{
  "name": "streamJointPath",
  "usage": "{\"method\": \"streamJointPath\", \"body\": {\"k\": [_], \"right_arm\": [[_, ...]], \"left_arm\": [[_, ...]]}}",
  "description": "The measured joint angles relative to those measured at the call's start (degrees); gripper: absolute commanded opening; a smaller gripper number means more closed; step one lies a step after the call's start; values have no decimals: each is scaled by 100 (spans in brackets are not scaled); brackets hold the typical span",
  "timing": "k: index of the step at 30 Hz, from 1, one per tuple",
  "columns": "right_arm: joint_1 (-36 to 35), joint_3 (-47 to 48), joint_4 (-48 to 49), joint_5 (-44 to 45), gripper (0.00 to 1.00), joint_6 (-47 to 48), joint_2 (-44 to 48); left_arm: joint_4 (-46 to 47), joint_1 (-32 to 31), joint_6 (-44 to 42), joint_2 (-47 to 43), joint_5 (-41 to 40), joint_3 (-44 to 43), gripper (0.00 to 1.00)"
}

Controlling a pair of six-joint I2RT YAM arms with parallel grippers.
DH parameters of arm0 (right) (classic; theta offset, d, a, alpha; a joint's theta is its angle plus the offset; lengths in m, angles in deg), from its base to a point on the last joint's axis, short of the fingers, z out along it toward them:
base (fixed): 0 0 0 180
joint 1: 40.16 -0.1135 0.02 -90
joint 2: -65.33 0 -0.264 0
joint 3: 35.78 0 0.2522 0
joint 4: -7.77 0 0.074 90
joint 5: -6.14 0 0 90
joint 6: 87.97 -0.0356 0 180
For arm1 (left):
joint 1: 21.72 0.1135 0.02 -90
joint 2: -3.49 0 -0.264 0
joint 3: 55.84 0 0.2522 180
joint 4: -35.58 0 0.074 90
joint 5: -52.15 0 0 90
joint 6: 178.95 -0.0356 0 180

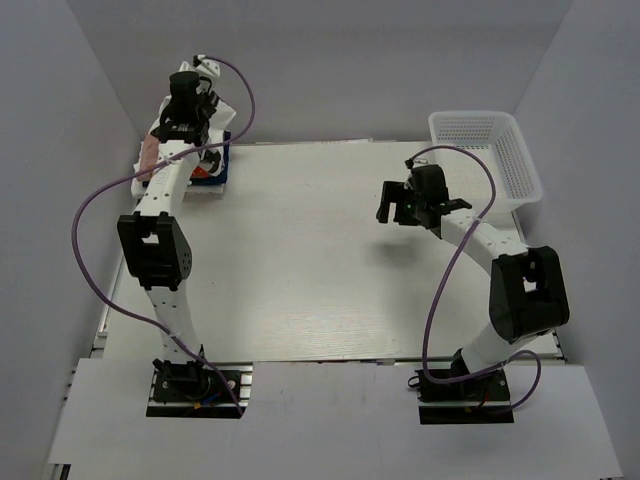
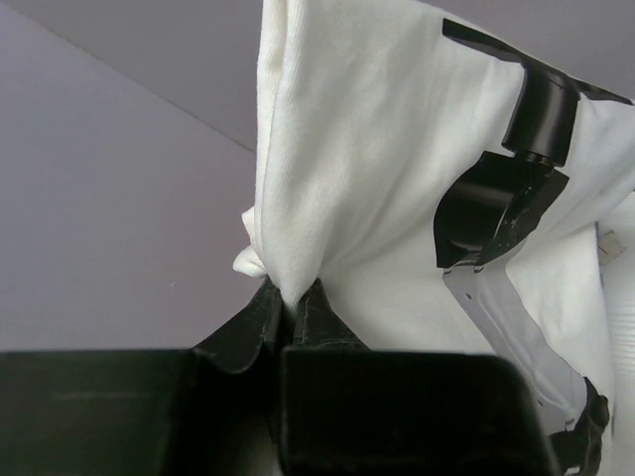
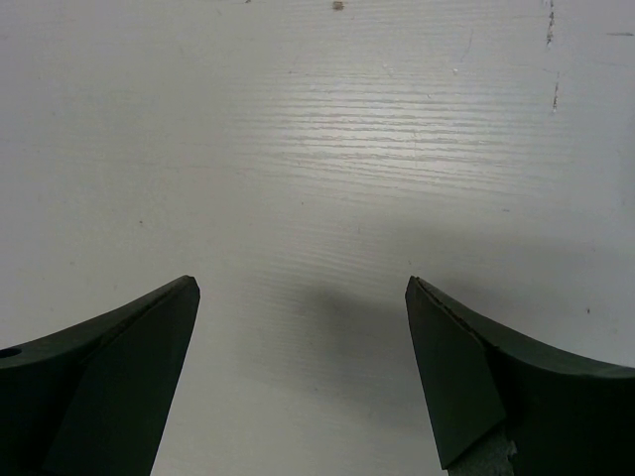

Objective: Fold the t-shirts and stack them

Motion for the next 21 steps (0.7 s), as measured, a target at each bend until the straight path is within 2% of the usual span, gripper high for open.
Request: {"method": "streamJointPath", "body": {"k": [6, 11, 15, 16, 17, 18, 19, 20, 21], "right_arm": [[-4, 199, -55, -101, 90, -2, -254], [-7, 470, -131, -120, 90, -7, -476], [-7, 717, -140, -164, 90, -28, -693], [-4, 767, -142, -179, 90, -42, -741], [-7, 807, -153, -195, 90, -50, -782], [-7, 855, -173, -208, 90, -68, -824], [-7, 898, -190, -216, 90, -79, -870], [-9, 933, -221, -227, 90, -92, -907], [-11, 964, -256, -232, 90, -109, -940]], "left_arm": [[219, 356, 107, 111, 181, -20, 0], [439, 682, 229, 538, 313, -70, 0], [546, 914, 404, 986, 339, -114, 6], [562, 957, 448, 1095, 310, -133, 10], [573, 1012, 490, 1204, 286, -175, 15], [588, 1060, 535, 1305, 258, -201, 27], [597, 1099, 579, 1377, 219, -203, 55], [588, 1139, 610, 1443, 166, -208, 99], [590, 1169, 643, 1475, 118, -212, 100]]}}
